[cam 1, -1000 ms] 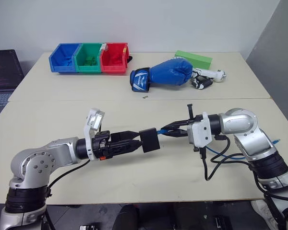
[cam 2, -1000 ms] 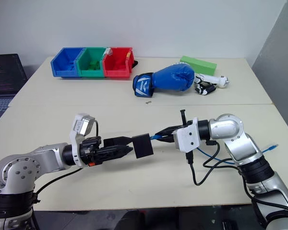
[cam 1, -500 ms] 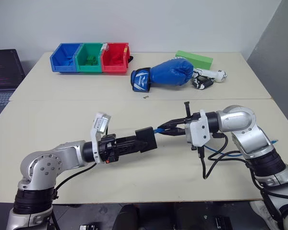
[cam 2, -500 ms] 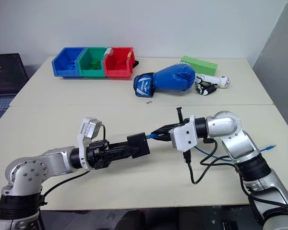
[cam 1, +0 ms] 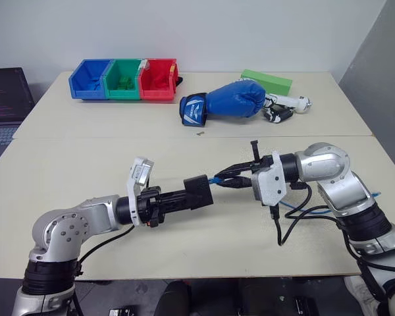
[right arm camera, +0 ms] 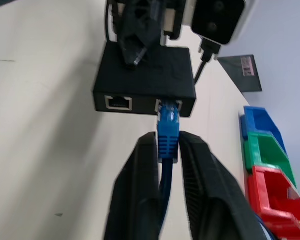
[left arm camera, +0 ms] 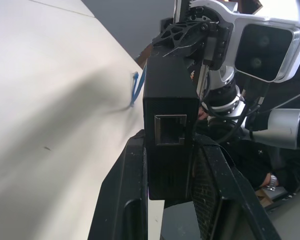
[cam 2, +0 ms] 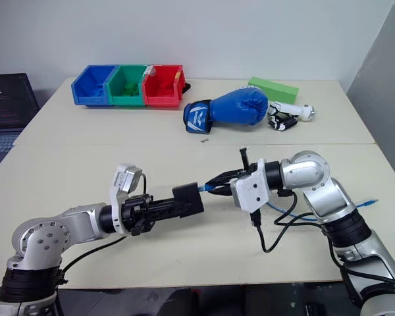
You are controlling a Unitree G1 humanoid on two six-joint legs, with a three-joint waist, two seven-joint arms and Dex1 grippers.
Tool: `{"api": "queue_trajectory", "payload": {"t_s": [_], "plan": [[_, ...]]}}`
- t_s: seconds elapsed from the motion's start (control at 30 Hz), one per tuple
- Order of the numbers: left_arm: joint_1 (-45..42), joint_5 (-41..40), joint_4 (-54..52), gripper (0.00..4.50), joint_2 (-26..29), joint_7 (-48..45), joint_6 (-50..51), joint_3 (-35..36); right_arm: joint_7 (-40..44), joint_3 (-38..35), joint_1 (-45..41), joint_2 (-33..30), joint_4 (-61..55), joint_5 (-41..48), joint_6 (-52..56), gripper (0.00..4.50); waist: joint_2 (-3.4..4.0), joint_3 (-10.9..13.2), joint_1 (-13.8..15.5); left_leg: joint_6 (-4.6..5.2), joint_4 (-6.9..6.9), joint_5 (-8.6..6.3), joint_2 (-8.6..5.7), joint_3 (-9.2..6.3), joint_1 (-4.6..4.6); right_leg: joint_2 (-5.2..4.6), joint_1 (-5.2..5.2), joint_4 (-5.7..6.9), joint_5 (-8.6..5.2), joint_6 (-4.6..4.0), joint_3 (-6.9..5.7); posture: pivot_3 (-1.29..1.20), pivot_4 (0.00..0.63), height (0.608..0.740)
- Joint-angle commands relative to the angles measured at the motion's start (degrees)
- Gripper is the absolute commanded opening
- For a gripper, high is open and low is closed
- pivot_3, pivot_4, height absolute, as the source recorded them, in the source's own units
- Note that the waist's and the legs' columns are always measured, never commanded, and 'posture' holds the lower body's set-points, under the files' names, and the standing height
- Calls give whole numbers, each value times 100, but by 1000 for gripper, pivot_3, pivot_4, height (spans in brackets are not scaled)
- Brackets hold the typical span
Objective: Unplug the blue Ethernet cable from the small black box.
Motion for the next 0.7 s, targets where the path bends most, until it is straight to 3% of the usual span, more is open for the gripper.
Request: {"api": "queue_trajectory", "payload": {"t_s": [0.03,0.17,0.3,0.47,0.7], "plan": [[-70,262,-55,775,237,-348,-293,0,399,-140,59,-297,-605,668,719,1674,0,0,5,0,1,0,0,-2,-2,0,0,0,0,0,0,0,150,740],[-129,712,-86,775,424,-823,-698,-243,340,-460,296,-720,-1292,2111,3239,2653,0,0,13,0,1,0,0,-8,-2,-2,5,-6,0,0,2,0,150,740],[-159,1180,-118,775,614,-1368,-1176,-528,-572,-928,364,-478,-1539,3738,5575,3436,0,0,14,1,0,0,2,-13,-4,-9,7,-9,0,-1,6,0,150,740],[-175,1441,-140,775,675,-1740,-1512,-680,-1522,-1352,401,80,-1470,4875,6985,3473,2,1,-8,3,-13,0,2,-10,-2,-3,1,-10,0,-3,4,0,150,740],[-230,1535,-62,775,601,-1889,-1654,-657,-2042,-1514,560,506,-1338,5350,7706,3473,1,1,5,5,-14,-1,-5,-8,-15,0,-2,-23,0,-2,0,0,150,740]]}}
